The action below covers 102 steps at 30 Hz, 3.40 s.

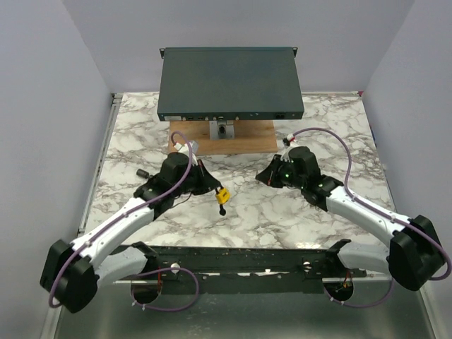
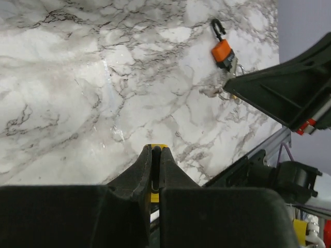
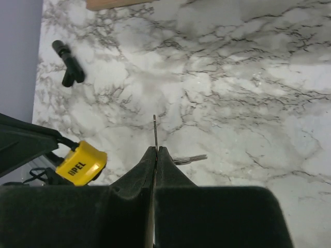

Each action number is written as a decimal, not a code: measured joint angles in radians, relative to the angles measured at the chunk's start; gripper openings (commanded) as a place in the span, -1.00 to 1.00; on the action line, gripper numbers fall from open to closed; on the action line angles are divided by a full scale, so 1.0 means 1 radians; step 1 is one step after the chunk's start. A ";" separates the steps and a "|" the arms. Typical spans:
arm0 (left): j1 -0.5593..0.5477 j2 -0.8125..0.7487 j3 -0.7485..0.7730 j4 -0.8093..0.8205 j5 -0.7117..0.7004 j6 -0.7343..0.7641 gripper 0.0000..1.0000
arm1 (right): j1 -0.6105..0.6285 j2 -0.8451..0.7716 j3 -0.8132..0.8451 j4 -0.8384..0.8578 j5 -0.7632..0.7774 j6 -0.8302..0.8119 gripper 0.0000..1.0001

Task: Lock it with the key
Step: Place the lock at the center of the board, then place the key at the center of the board, then pick up the lock from the center of the board.

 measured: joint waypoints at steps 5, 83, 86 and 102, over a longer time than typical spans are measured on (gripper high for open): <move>-0.003 0.247 -0.030 0.208 -0.002 -0.079 -1.00 | -0.047 0.093 0.006 -0.001 0.004 0.019 -0.99; 0.053 0.013 0.034 -0.070 -0.024 0.019 0.42 | -0.127 0.153 0.161 -0.324 0.528 0.107 0.18; 0.053 0.000 0.042 -0.083 -0.012 0.023 0.42 | -0.237 0.158 0.128 -0.383 0.548 0.132 0.24; 0.053 -0.011 0.079 -0.095 0.021 0.042 0.42 | -0.268 0.333 0.169 -0.420 0.595 0.163 0.31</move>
